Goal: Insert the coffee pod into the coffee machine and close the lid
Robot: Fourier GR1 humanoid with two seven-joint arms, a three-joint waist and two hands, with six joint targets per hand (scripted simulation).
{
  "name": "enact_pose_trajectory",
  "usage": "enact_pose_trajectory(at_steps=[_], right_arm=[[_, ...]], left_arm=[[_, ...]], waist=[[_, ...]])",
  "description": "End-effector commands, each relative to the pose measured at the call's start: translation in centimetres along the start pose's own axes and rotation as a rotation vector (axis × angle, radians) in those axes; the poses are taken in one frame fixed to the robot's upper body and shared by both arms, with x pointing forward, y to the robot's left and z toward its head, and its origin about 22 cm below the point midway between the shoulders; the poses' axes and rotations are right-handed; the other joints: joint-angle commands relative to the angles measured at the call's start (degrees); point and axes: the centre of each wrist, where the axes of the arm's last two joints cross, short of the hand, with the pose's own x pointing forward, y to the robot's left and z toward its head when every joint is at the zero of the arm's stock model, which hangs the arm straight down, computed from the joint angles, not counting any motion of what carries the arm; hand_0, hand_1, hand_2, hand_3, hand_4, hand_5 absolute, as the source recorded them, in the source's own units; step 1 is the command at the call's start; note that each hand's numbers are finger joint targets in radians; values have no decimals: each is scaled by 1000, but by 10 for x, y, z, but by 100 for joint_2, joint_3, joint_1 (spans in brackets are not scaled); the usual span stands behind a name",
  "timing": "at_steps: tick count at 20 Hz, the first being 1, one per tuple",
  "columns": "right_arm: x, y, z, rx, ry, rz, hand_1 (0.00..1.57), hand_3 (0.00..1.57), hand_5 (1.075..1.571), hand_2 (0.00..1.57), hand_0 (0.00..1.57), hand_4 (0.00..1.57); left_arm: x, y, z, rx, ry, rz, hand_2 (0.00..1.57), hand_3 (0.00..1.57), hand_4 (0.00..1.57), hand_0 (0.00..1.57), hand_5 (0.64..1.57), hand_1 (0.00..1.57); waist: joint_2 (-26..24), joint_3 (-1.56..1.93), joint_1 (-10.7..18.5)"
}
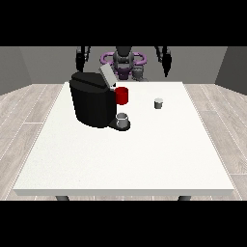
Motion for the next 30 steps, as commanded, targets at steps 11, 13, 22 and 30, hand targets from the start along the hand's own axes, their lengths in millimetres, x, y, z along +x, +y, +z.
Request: enact_pose_trajectory(at_steps=[11,13,22,30], right_arm=[[-9,-5,8,-160,-111,-94,0,0,1571,0,0,181],[12,-4,-10,-171,-147,-117,0,0,1571,0,0,217],[20,17,-14,-104,-225,-133,0,0,1571,0,0,186],[28,34,-19,-106,-132,-133,0,0,1571,0,0,259]], left_arm=[[9,71,-13,-26,-84,-242,0,0,0,0,1571,0],[21,80,-30,-18,-38,-256,0,0,0,0,1571,0],[20,124,-66,8,66,-285,0,0,0,0,1571,0],[-4,105,-85,-4,204,-350,0,0,0,0,1571,0]], waist=[[85,92,-570],[245,92,-587],[846,90,-986],[675,90,-910]])
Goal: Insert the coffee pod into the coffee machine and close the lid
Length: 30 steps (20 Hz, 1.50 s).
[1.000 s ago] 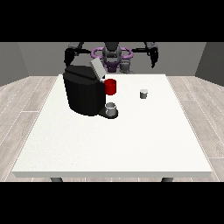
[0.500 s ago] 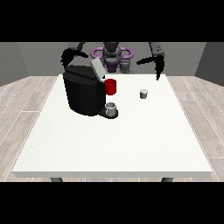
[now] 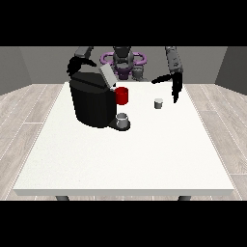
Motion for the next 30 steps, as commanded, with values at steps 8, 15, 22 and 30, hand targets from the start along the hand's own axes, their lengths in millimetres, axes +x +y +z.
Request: enact_pose_trajectory(at_steps=[8,15,22,30], right_arm=[[-4,-14,-9,-6,80,43,0,0,1571,0,0,372],[-33,2,-11,-46,111,82,0,0,1571,0,0,422],[-6,20,-24,-16,85,79,0,0,1571,0,0,427],[-26,-2,-20,-37,144,65,0,0,1571,0,0,476]], left_arm=[[-22,-9,-11,-51,52,-157,375,0,0,0,1571,0],[-11,-25,-25,-69,112,-273,847,501,0,807,1571,807],[-21,9,-27,-59,116,-406,698,414,0,568,1571,568],[-31,-31,-27,-8,59,-491,864,649,229,719,1571,719]], waist=[[106,0,12],[119,2,229],[306,-3,-75],[18,0,52]])
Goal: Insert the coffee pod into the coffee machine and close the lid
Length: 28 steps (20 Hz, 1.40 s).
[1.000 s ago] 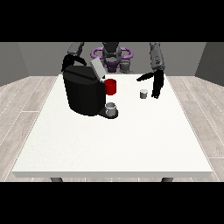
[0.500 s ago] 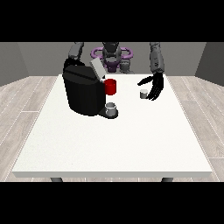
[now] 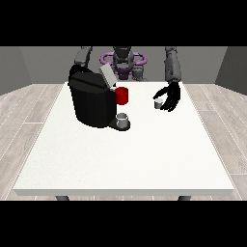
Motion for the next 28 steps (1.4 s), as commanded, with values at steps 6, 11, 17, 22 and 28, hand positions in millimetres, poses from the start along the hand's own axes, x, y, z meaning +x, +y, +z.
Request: enact_pose_trajectory(at_steps=[6,11,17,22,28], right_arm=[[-15,16,9,-9,-16,-1,0,0,1571,0,0,524],[-5,0,4,-11,-4,-30,0,0,1571,0,0,505],[-3,2,2,-14,38,-36,0,0,1571,0,0,426],[-32,-9,8,-15,59,-30,0,0,1571,0,0,430],[-21,-2,-8,-22,73,-40,0,0,1571,0,0,505]], left_arm=[[6,-11,-8,81,-51,-104,1042,829,361,920,1571,920],[-18,4,0,42,-20,-186,1054,793,319,970,1571,970],[0,-1,-11,20,-85,-164,1430,1407,548,1317,1571,1317],[57,29,-36,-3,-219,-136,1423,1364,595,1400,1571,1400],[89,51,-46,-7,-291,-139,1321,1297,529,1258,1571,1258]], waist=[[71,1,33],[60,0,-83],[-138,0,-52],[-334,4,40],[-337,0,12]])
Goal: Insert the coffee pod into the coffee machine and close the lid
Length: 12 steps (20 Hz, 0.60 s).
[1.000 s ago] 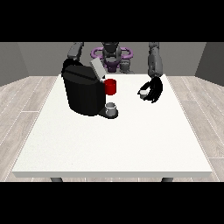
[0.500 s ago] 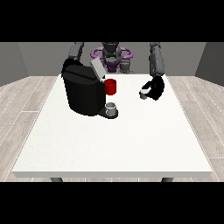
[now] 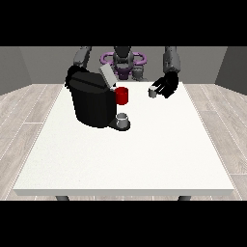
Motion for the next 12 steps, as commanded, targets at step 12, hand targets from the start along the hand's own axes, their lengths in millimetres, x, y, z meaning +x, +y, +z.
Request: enact_pose_trajectory(at_steps=[12], right_arm=[[1,25,3,106,-34,-7,0,0,1571,0,0,489]], left_arm=[[48,79,-29,64,-59,6,1328,1281,537,1253,1571,1253]], waist=[[98,-2,-444]])
